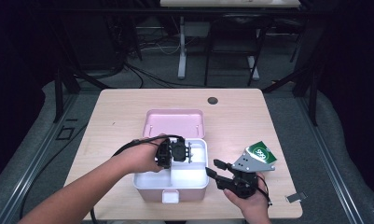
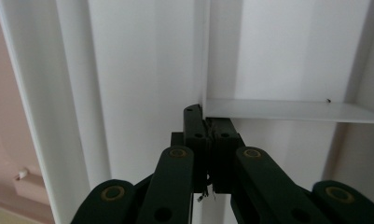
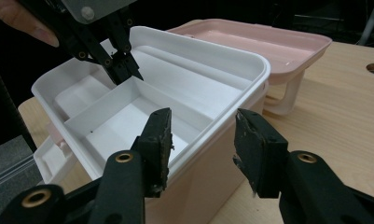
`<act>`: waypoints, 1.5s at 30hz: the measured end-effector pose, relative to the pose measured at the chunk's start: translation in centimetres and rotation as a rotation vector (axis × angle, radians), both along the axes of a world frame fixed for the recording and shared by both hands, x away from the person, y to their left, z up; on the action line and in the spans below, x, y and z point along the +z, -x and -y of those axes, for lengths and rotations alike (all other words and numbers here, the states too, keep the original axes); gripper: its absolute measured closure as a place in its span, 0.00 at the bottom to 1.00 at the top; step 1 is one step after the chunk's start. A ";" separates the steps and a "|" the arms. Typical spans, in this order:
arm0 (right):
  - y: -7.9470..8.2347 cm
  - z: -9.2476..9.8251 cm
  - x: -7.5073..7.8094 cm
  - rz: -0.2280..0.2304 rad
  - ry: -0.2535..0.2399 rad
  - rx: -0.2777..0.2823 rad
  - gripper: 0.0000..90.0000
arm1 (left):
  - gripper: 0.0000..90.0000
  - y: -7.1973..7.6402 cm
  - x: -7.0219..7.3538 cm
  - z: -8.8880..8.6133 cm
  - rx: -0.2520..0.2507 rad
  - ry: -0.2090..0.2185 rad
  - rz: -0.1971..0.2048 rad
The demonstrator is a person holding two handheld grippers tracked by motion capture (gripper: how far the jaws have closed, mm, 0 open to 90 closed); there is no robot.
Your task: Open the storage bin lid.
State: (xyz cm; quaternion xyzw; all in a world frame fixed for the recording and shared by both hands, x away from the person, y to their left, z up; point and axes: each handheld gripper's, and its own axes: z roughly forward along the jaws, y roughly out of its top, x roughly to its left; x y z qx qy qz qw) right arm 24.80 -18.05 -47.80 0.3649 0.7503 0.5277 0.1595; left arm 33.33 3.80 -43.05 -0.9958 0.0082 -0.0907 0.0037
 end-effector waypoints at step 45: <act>0.0 0.3 0.2 -0.003 -0.011 -0.009 0.61 | 0.99 -4.7 4.0 -15.1 0.670 0.168 -0.027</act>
